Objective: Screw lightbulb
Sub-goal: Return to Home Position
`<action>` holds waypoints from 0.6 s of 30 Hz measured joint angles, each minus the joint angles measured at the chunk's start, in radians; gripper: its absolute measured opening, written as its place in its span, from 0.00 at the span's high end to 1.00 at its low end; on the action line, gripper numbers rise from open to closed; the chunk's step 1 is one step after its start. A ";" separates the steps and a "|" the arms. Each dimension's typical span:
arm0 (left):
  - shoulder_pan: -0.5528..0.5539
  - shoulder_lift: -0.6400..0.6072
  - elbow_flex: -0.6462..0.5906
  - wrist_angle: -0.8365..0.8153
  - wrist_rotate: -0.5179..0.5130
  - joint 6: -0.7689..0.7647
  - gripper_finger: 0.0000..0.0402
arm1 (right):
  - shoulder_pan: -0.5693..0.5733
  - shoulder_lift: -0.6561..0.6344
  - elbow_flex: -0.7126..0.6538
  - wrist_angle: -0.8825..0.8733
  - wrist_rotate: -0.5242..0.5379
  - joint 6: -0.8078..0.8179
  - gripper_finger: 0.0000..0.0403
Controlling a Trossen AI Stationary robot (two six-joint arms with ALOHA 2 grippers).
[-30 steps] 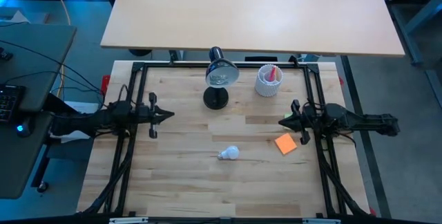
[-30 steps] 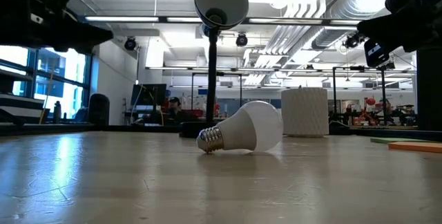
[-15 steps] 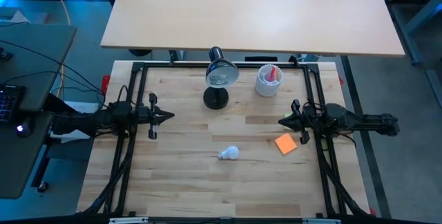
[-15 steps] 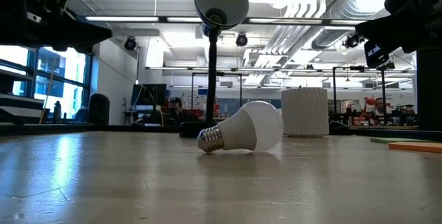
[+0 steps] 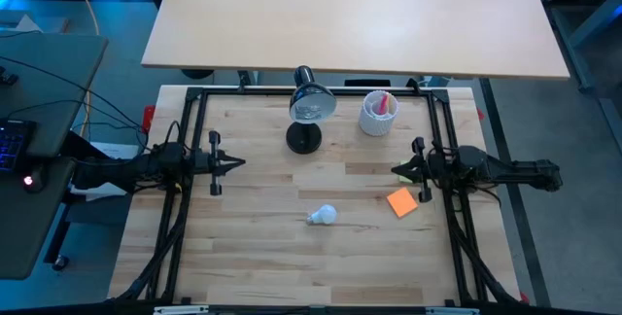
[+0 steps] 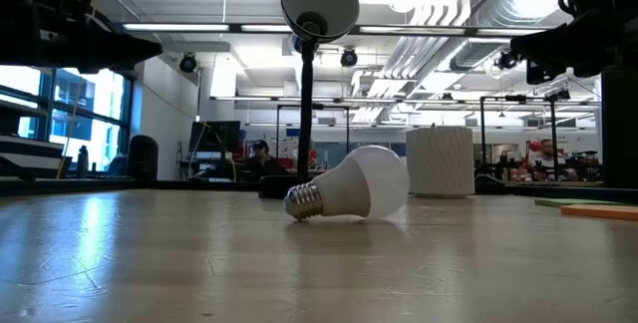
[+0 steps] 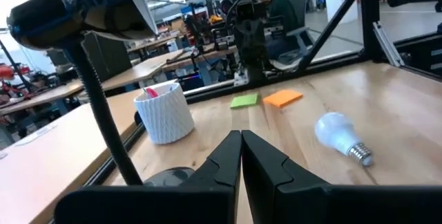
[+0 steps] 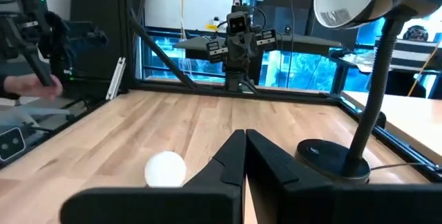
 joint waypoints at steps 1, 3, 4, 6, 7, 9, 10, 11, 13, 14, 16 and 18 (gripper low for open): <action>0.000 0.000 0.000 -0.001 0.000 0.000 0.98 | 0.000 0.000 0.000 0.000 0.000 -0.001 0.98; 0.000 0.000 0.000 -0.001 0.000 -0.008 0.98 | 0.000 0.000 0.000 0.000 0.000 0.017 0.98; 0.000 0.000 0.000 -0.001 0.000 -0.013 0.98 | 0.000 0.000 0.000 0.000 0.000 0.032 0.98; 0.000 0.000 0.000 -0.001 0.000 -0.031 0.98 | 0.000 0.000 0.000 0.000 0.000 0.063 0.98; 0.000 0.000 0.000 -0.001 -0.001 -0.033 0.98 | 0.000 0.000 0.000 0.000 0.000 0.079 0.98; 0.000 0.000 0.000 -0.001 -0.001 -0.033 0.98 | 0.000 0.000 0.000 0.000 0.000 0.108 0.98; 0.000 0.000 0.000 -0.001 -0.001 -0.033 0.98 | 0.000 0.000 0.000 0.000 0.000 0.120 0.98; 0.000 0.000 0.000 -0.001 -0.001 -0.033 0.98 | 0.000 0.000 0.000 0.000 0.000 0.132 0.98; 0.000 0.000 0.000 -0.001 -0.001 -0.033 0.98 | 0.000 0.000 0.000 0.000 0.000 0.147 0.98; 0.000 0.000 0.000 -0.001 -0.001 -0.033 0.98 | 0.000 0.000 0.000 0.000 0.000 0.146 0.98; 0.000 0.000 0.000 -0.001 -0.001 -0.033 0.98 | 0.000 0.000 0.000 0.000 0.000 0.139 0.98; 0.000 0.000 0.000 -0.001 -0.001 -0.033 0.98 | 0.000 0.000 0.000 0.000 0.000 0.142 0.98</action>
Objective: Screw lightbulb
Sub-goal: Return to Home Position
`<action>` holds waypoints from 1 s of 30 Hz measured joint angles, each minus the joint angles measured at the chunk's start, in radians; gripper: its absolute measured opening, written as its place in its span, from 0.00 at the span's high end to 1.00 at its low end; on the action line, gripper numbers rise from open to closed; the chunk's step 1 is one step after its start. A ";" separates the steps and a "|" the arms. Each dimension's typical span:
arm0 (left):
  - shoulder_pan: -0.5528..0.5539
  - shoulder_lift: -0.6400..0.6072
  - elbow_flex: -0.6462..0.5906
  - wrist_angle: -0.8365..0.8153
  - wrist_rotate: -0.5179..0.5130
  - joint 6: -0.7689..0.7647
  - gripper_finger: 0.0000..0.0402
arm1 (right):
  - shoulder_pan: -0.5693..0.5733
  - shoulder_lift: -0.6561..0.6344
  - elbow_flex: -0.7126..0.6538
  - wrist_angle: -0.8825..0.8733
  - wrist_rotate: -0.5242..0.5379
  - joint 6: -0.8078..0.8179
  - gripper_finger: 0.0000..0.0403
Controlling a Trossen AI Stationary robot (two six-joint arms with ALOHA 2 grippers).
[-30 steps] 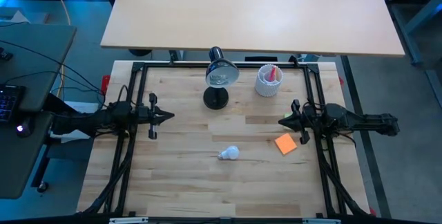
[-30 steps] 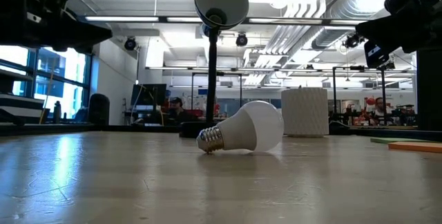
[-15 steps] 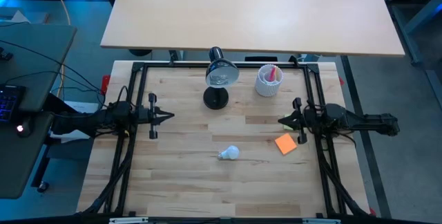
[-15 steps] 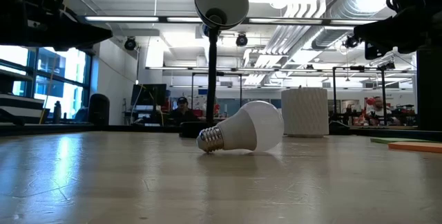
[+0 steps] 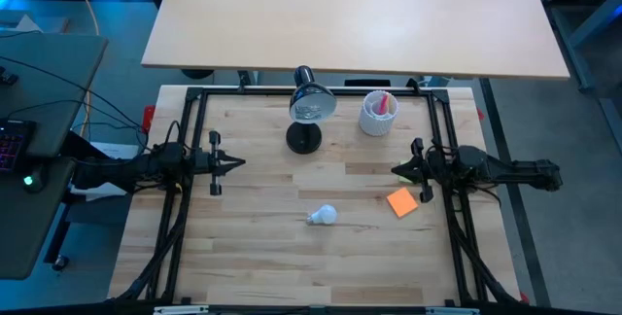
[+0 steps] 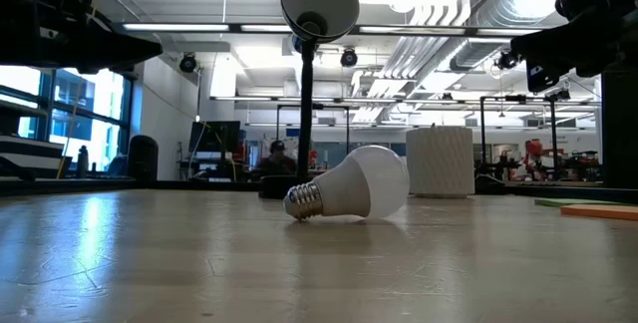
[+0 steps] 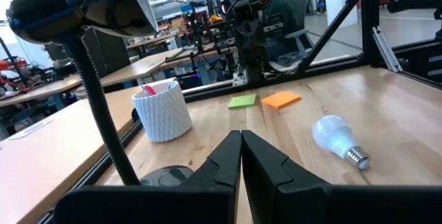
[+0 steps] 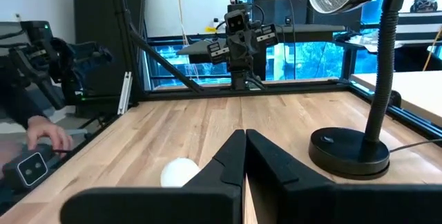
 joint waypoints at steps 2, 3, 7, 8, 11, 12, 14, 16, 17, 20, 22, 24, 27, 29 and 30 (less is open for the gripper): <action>0.000 0.000 0.000 0.000 0.000 0.000 0.98 | 0.000 0.000 0.000 0.000 0.000 -0.002 0.98; 0.000 0.000 0.000 0.000 0.000 0.000 0.98 | 0.000 0.000 0.000 0.000 0.000 -0.002 0.98; 0.000 0.000 0.000 0.000 -0.001 0.000 0.98 | 0.000 0.000 0.000 0.000 0.000 -0.002 0.98; 0.000 0.000 0.000 0.000 -0.001 0.000 0.98 | 0.000 0.000 0.000 0.000 0.000 -0.002 0.98; 0.000 0.000 0.000 -0.003 -0.001 -0.011 0.98 | 0.000 0.000 0.000 0.000 0.000 -0.003 0.98; 0.000 0.000 0.001 -0.006 -0.001 -0.030 0.98 | 0.000 0.000 0.000 0.000 0.000 -0.003 0.98; 0.000 0.000 0.001 -0.007 0.000 -0.085 0.98 | 0.000 0.000 0.000 0.000 0.000 -0.003 0.98; 0.000 0.000 0.001 -0.007 0.000 -0.123 0.98 | 0.000 0.000 0.000 0.000 0.000 -0.003 0.98; 0.000 0.000 0.001 -0.007 0.000 -0.130 0.98 | 0.000 0.000 0.000 0.000 0.000 -0.003 0.98; 0.000 0.000 0.001 -0.007 0.000 -0.130 0.98 | 0.000 0.000 0.000 0.000 0.000 -0.003 0.98; 0.000 0.000 0.001 -0.007 0.000 -0.131 0.98 | 0.000 0.000 0.000 0.000 0.000 -0.003 0.98; 0.000 0.000 0.001 -0.007 0.000 -0.131 0.98 | 0.000 0.000 0.000 0.000 0.000 -0.003 0.98; 0.000 0.000 0.001 -0.007 0.000 -0.131 0.98 | 0.000 0.000 0.000 0.000 0.000 -0.003 0.98; 0.000 0.000 0.001 -0.007 0.000 -0.131 0.98 | 0.000 0.000 0.000 0.000 0.000 -0.003 0.98; 0.000 0.000 0.001 -0.007 0.000 -0.131 0.98 | 0.000 0.000 0.000 0.000 0.000 -0.003 0.98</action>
